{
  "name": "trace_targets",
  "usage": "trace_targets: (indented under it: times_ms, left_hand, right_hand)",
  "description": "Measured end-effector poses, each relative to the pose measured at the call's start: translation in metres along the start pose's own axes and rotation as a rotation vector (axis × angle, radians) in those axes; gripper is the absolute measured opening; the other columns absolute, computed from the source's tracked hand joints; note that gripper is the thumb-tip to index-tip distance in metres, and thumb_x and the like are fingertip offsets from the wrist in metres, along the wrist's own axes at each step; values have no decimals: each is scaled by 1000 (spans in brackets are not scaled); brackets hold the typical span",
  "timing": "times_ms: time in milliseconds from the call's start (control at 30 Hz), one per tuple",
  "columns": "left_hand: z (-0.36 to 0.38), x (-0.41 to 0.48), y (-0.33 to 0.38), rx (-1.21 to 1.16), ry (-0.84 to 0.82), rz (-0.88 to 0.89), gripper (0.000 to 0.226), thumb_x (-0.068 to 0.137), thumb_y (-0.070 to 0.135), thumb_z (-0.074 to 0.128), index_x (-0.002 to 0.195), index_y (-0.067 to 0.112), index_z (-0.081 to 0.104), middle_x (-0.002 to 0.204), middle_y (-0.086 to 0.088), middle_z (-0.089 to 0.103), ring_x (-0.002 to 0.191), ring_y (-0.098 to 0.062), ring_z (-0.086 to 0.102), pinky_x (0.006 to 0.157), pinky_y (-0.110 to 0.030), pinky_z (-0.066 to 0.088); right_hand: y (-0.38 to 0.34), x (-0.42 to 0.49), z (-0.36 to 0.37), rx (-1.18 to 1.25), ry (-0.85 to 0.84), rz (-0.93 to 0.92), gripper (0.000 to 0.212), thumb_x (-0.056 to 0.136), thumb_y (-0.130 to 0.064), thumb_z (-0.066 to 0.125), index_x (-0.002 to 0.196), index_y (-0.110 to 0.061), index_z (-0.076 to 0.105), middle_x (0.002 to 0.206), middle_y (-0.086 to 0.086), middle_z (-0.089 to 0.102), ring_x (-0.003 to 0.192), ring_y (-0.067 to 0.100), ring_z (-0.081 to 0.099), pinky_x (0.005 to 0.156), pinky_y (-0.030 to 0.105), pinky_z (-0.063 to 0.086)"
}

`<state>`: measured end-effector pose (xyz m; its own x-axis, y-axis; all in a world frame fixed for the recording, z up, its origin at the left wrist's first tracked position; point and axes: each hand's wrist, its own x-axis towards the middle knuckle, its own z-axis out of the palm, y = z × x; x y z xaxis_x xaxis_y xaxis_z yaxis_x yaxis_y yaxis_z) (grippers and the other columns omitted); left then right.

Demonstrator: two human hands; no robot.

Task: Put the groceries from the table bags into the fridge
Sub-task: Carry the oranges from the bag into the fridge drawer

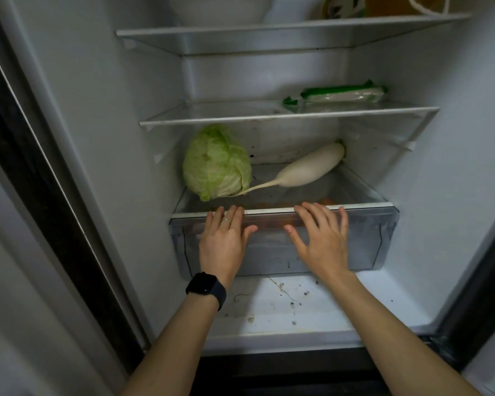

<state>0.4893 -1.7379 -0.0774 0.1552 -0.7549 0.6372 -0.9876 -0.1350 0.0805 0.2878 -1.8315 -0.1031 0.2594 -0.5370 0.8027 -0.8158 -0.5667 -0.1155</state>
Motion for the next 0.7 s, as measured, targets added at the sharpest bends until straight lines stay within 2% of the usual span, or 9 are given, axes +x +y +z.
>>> trace_targets:
  times_ms: [100,167,267,333,533,700]
  left_hand:
    - [-2,0,1,8,-23,-2,57,97,49,41,125,8,68,127,-12,69,118,-37,62,106,-52,45]
    - [-5,-1,4,-1,-45,-27,56,100,48,40,131,9,64,134,-12,64,125,-36,57,111,-51,39]
    - [-19,-7,13,-7,-188,-71,58,102,34,45,155,13,34,161,-9,33,149,-31,26,122,-47,15]
    - [-34,-18,23,-49,-223,-114,69,98,24,48,159,18,18,168,-6,15,154,-27,10,122,-47,9]
    - [-64,-111,51,-119,-257,-185,67,95,32,53,157,25,28,168,-3,9,154,-23,7,124,-49,11]
    - [-85,-223,59,-110,-345,-310,58,100,35,48,155,29,31,167,-1,17,154,-23,10,124,-49,9]
  right_hand:
    - [0,2,-9,-36,-96,-13,52,97,-55,43,136,-23,57,140,0,57,134,22,46,120,52,11]
    - [-1,2,-21,-62,-189,-10,56,97,-52,40,144,-23,49,148,3,51,142,23,39,120,56,10]
    - [-4,-12,-49,-8,-227,27,58,93,-44,43,146,-22,46,152,6,45,146,26,32,119,58,11]
    - [-6,-29,-72,68,-228,28,55,92,-41,45,143,-21,51,151,5,47,146,25,32,119,57,13]
    - [-18,-103,-143,280,-301,58,47,93,-41,48,136,-24,57,144,-4,54,144,18,36,119,50,24]
    - [-30,-176,-189,398,-439,66,42,99,-43,46,138,-30,55,147,-11,50,146,12,29,123,42,14]
